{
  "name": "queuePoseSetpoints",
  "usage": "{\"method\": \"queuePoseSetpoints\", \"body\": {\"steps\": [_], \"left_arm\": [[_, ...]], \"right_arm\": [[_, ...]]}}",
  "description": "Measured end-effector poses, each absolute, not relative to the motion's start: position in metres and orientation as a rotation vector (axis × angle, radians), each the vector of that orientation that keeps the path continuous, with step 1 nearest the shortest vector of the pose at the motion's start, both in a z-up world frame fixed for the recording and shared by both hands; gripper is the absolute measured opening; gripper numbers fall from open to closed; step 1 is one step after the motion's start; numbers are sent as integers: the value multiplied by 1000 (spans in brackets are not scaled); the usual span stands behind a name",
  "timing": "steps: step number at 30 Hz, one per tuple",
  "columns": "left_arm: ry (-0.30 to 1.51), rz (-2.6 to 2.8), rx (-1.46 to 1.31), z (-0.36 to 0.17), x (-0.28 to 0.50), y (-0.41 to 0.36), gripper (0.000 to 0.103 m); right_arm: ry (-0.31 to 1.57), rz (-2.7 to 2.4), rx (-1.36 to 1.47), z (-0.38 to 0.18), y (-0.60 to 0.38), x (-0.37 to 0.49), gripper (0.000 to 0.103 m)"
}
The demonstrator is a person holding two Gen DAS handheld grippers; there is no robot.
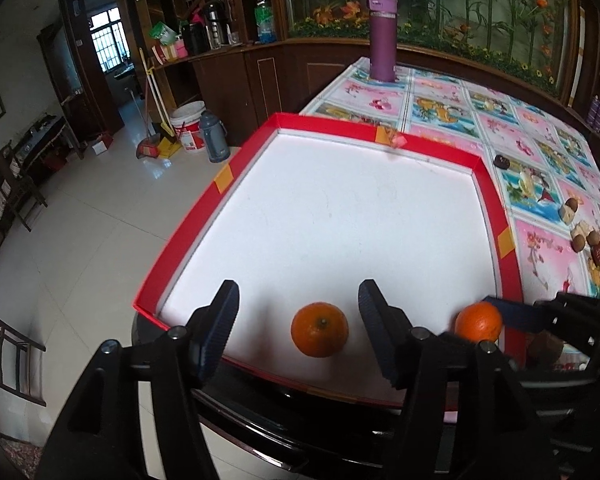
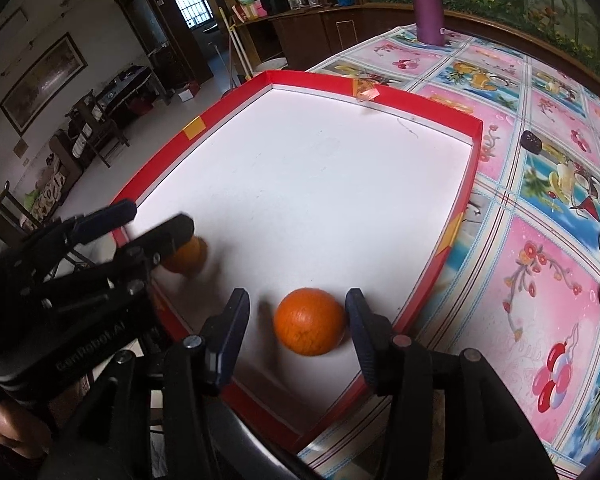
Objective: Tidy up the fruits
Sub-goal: 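Grasp a beige round cake with the right gripper while the left grasps a brown nut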
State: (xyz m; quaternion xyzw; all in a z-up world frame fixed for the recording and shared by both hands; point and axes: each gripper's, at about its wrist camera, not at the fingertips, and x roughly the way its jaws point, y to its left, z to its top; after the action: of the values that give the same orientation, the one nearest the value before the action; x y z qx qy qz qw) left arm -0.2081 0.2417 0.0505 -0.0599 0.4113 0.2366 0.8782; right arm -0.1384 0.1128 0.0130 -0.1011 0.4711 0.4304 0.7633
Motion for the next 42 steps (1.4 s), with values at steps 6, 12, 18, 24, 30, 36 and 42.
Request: {"method": "queuePoseSetpoints", "body": {"steps": [6,12,18,24,30,36,42], "left_arm": [[760,512,-61,80,-213,231,80],[691,443,-30,105,-207,205,87],[702,245,1,110,-179,147,87],[762,44,38,90,-137,78,87],[810,-62,77,63,-92,29,87],[899,-122,56,36,-53,17,82],[944,-147,35,22,-34,14,69]], "right_arm": [[1000,974,-187,23,97,-151,54],[898,940,-92,47,43,-148,62],[848,770,-23,52,-36,-126,66],[851,588,46,46,-120,-101,66],[884,511,62,34,-161,-73,66],[937,495,29,14,-151,-44,49],[970,466,12,1,-149,-32,28]]}}
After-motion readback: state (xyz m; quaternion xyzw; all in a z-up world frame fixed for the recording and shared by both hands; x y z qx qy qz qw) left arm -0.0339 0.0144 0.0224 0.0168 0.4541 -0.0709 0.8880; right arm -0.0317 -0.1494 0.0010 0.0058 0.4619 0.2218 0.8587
